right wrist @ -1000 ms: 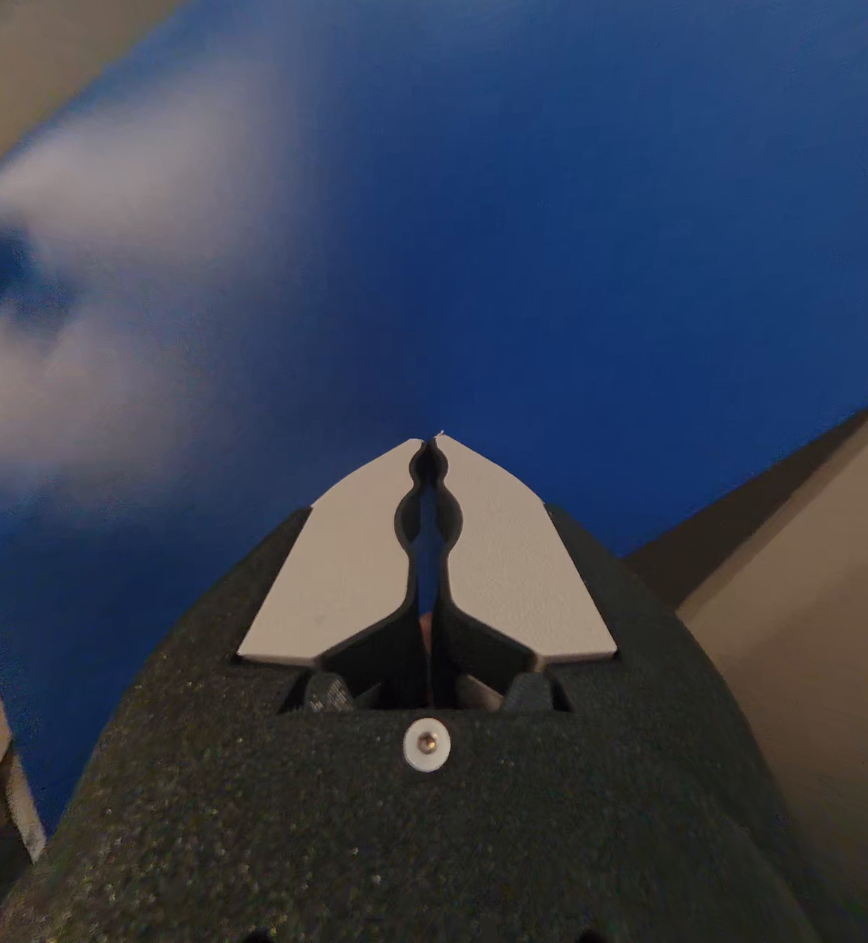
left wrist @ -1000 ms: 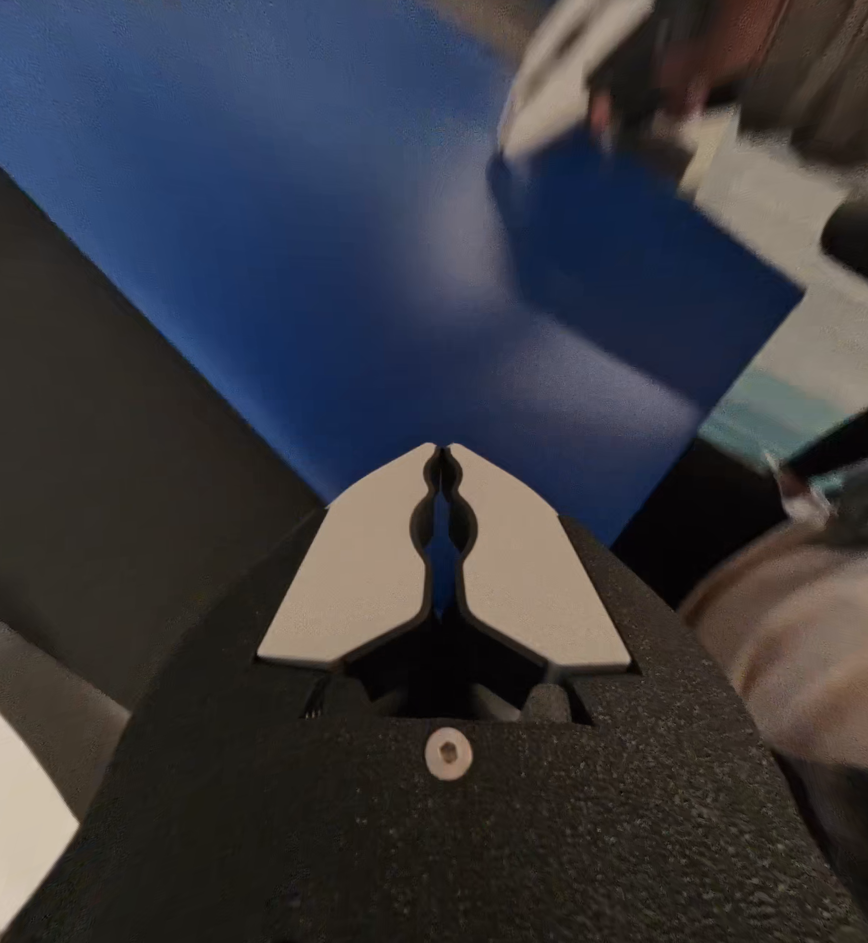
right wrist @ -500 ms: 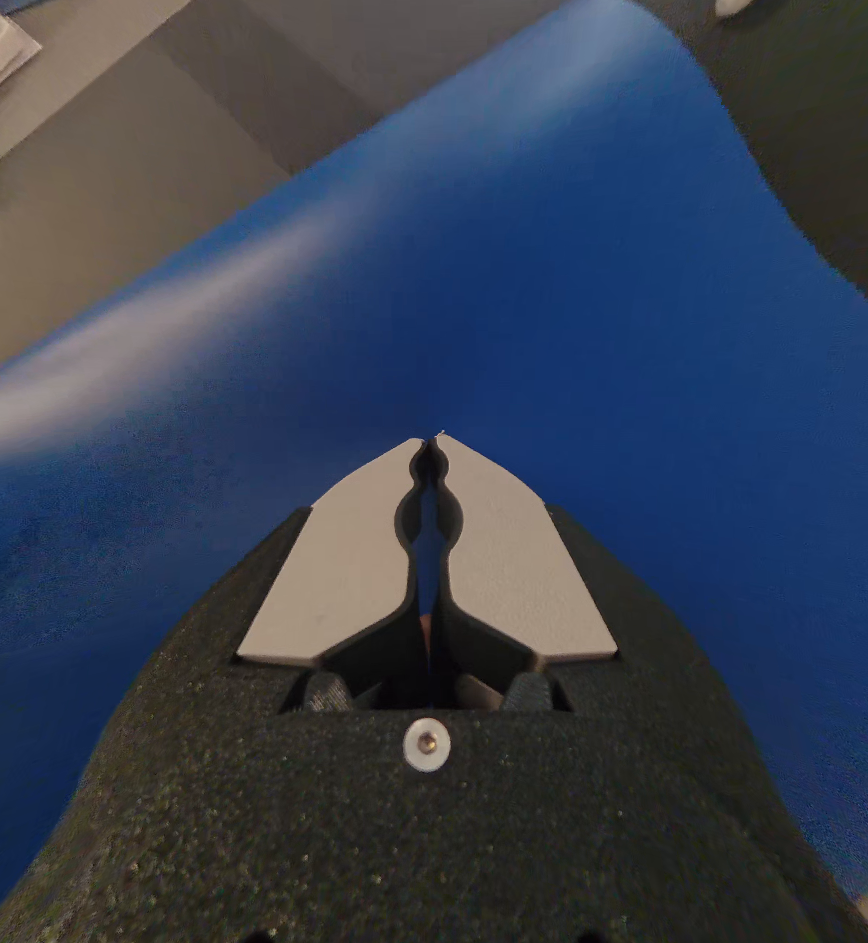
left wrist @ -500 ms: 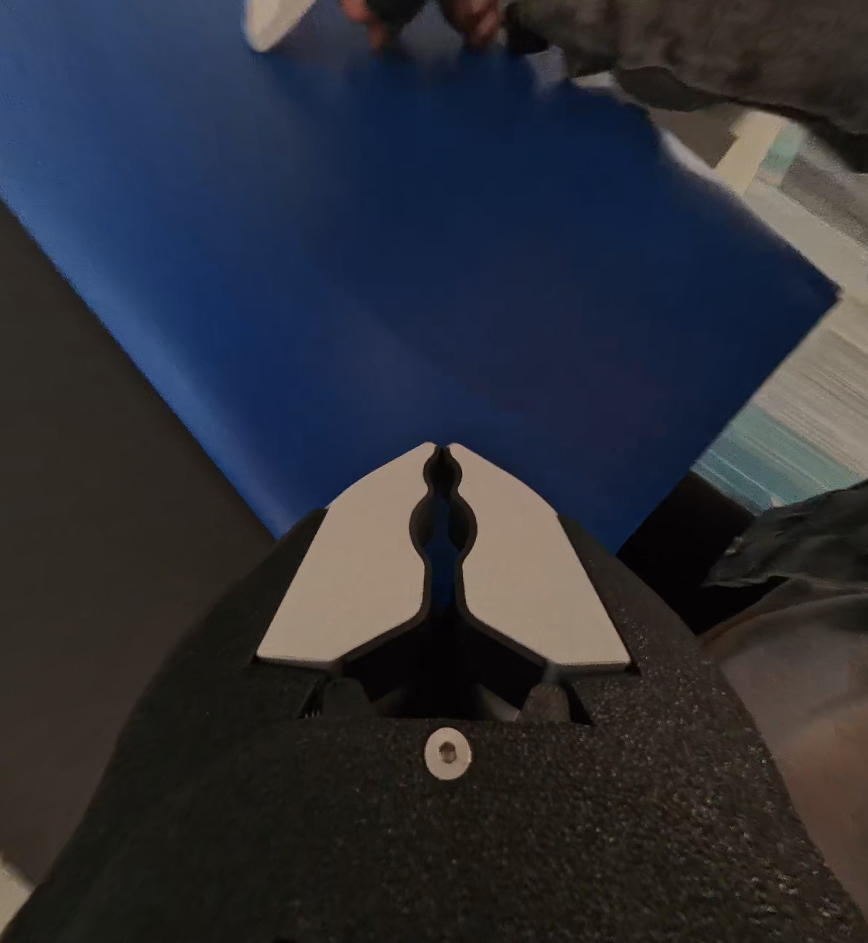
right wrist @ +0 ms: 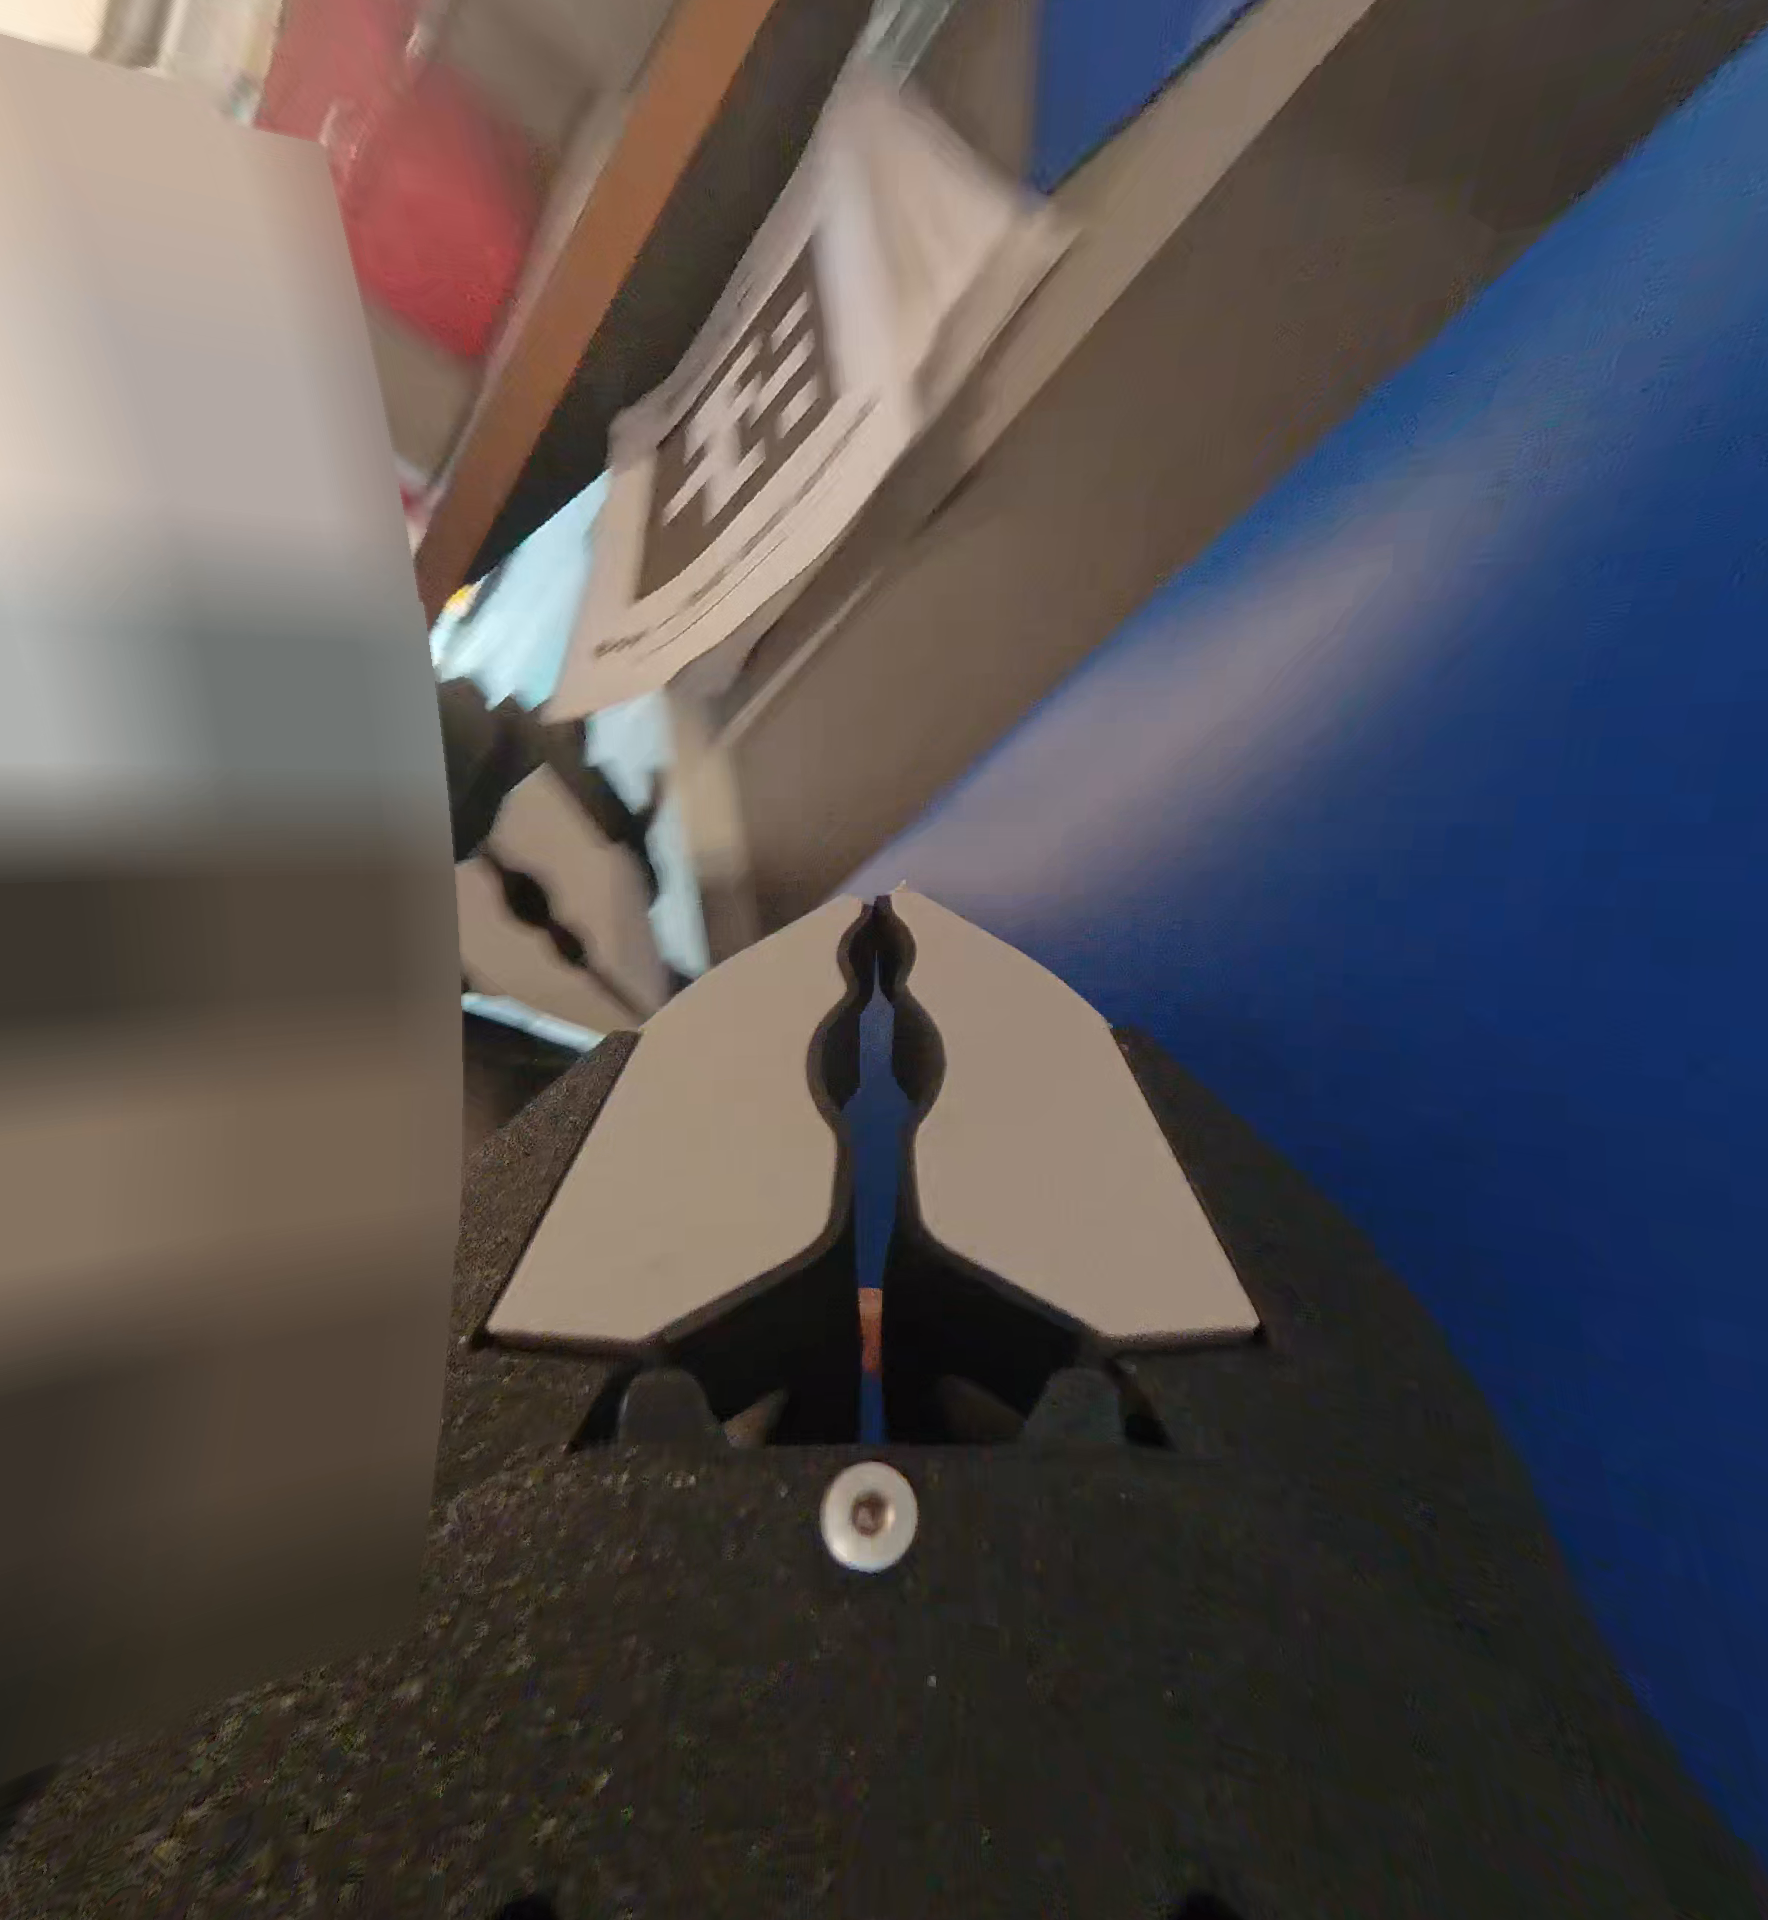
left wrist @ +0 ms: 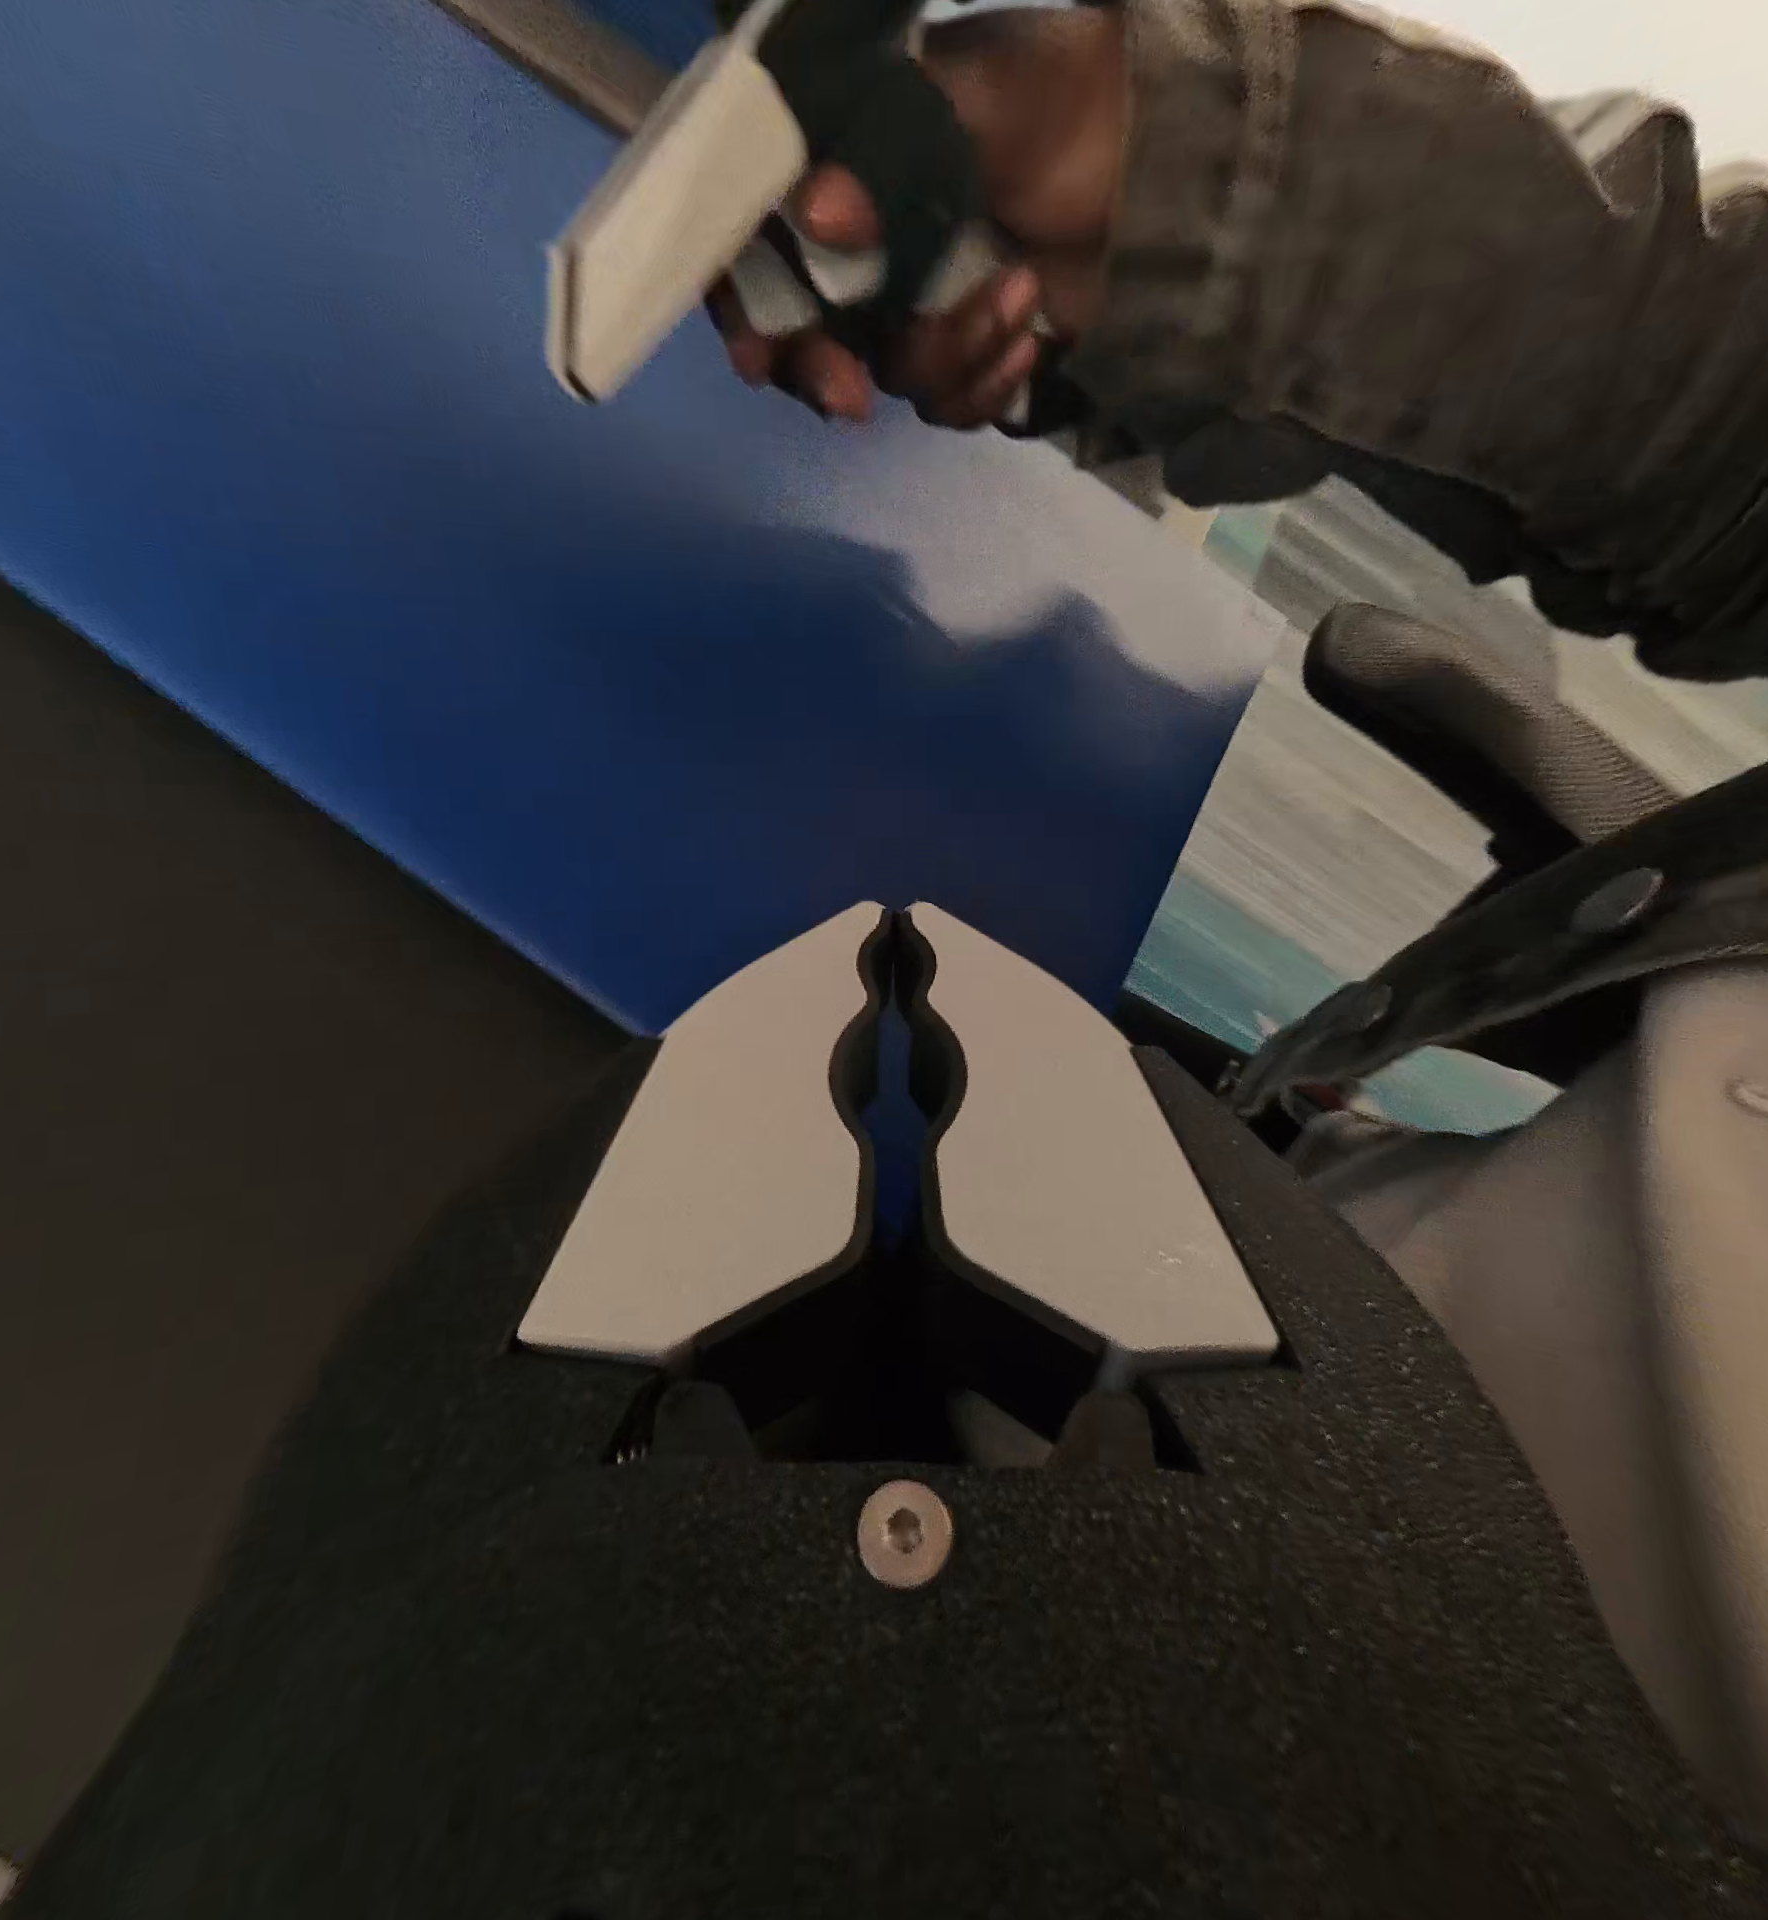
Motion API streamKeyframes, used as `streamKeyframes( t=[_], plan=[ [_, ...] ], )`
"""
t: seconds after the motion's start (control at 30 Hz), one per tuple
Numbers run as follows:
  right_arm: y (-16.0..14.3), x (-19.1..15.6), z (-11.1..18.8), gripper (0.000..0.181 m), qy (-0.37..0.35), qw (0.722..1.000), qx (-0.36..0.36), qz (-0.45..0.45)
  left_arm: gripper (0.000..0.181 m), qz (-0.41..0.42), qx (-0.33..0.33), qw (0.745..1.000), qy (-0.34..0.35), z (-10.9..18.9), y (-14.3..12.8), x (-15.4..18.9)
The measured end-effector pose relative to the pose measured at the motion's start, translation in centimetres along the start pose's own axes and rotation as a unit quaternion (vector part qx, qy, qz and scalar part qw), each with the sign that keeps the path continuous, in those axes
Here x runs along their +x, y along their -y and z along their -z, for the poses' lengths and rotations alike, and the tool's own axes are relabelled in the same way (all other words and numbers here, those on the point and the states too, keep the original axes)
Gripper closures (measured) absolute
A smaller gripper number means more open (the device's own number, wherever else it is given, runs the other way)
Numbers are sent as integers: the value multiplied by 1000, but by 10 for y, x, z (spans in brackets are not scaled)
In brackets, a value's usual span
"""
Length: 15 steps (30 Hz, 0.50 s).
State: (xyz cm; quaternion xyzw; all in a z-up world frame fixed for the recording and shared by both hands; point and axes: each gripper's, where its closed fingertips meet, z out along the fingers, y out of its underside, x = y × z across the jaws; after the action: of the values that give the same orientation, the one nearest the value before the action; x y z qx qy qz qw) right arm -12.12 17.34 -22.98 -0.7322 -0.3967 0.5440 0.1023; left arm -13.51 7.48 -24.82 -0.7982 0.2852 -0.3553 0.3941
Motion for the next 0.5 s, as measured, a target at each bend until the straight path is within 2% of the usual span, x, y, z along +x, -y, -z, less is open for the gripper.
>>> streamKeyframes(
  t=[0.03,0.13,0.23,0.3,0.43,0.5],
  plan=[
    [-10,-12,-19,181,25,999,-27,-15,180,31,-14,999,-11,2,-4,-3],
    [-33,-26,-68,181,49,993,-94,-52,180,45,-58,997,-9,-2,-22,-12],
    [-48,-13,-93,181,23,989,-134,-55,180,33,-92,995,-5,-10,-32,-9],
    [-36,0,-93,181,4,994,-107,-32,179,30,-117,993,-11,-14,-38,-6],
    [13,54,-74,181,-109,992,-47,43,179,43,-104,993,-24,-16,-38,-6],
    [29,68,-74,181,-101,993,-46,38,179,45,-103,993,-25,-17,-38,-7]
  ],
)
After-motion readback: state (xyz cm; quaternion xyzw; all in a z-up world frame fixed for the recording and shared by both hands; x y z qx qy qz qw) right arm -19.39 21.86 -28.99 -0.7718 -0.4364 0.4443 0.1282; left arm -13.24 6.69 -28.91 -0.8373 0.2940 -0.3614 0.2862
